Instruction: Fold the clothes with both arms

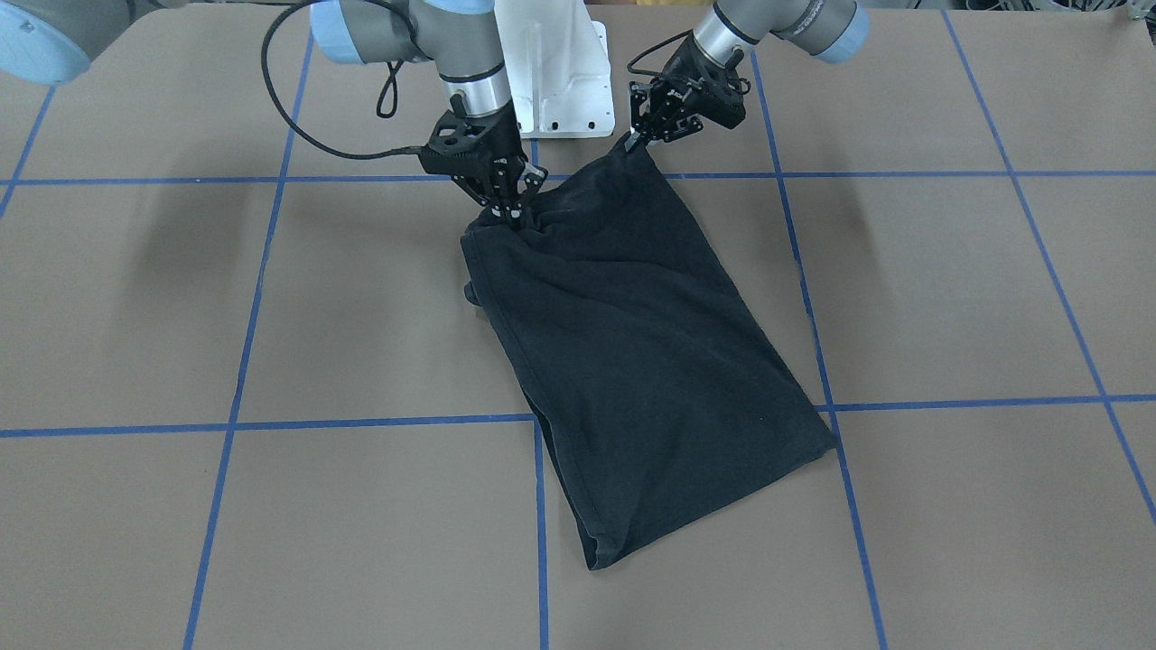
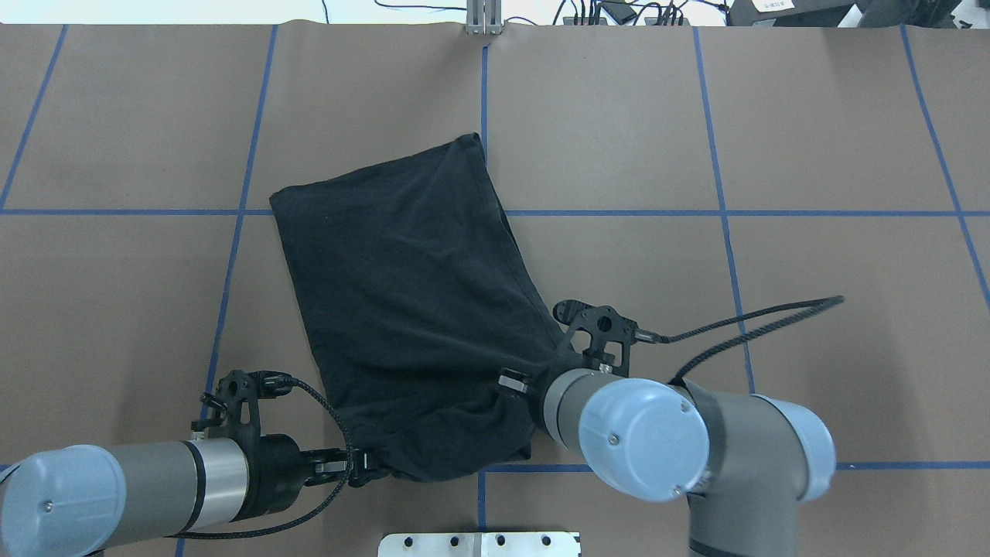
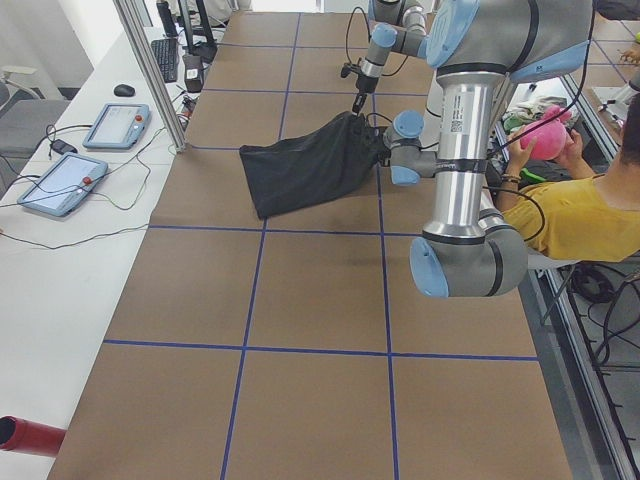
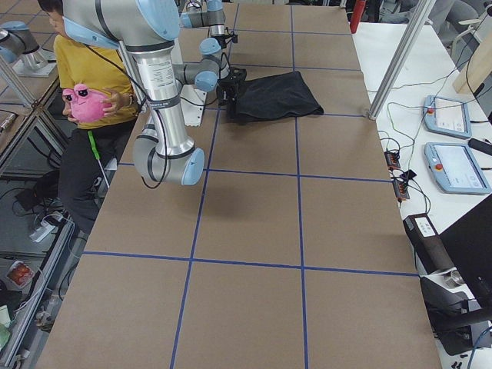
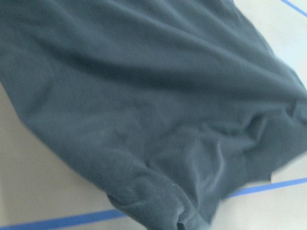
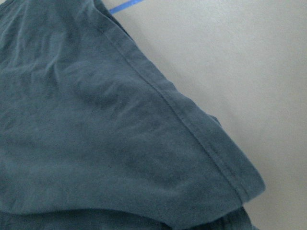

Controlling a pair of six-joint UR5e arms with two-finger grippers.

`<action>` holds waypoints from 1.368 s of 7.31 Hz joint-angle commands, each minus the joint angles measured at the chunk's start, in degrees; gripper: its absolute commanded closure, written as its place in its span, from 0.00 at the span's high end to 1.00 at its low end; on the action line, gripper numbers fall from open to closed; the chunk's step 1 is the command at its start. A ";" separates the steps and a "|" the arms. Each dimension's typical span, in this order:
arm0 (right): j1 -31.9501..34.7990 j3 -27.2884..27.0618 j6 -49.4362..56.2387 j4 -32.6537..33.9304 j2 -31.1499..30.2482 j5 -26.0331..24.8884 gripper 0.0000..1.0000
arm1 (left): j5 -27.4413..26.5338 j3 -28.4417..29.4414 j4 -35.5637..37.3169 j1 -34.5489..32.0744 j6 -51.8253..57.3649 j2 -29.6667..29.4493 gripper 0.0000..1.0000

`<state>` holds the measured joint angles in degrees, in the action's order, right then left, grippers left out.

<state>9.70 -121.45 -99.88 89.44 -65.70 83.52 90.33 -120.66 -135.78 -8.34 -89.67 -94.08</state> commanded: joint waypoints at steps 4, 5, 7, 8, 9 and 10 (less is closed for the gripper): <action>-3.39 -9.43 -3.84 9.97 -0.13 -3.72 0.00 | 2.04 -2.74 0.69 -1.05 -0.60 -0.84 0.00; -0.93 -8.12 -3.31 10.05 0.91 -3.72 0.00 | 2.22 -2.74 0.69 -3.68 -0.16 -0.93 0.00; 3.12 -2.95 -1.56 9.53 4.33 -3.63 0.00 | 4.31 -2.56 0.96 -9.21 4.21 -1.28 0.00; 5.14 0.13 -0.77 9.53 7.31 -3.54 0.00 | 5.64 -2.39 0.96 -11.85 4.85 -1.54 0.00; 6.90 3.46 -0.41 9.44 9.95 -3.46 0.00 | 5.65 -1.69 2.61 -13.70 4.85 -3.02 0.00; 8.13 5.85 -0.32 9.35 11.46 -3.37 0.00 | 5.65 -0.38 6.19 -15.81 4.94 -7.39 0.00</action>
<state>15.93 -119.07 -100.52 98.90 -56.75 80.05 95.74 -122.30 -132.90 -21.44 -85.00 -97.57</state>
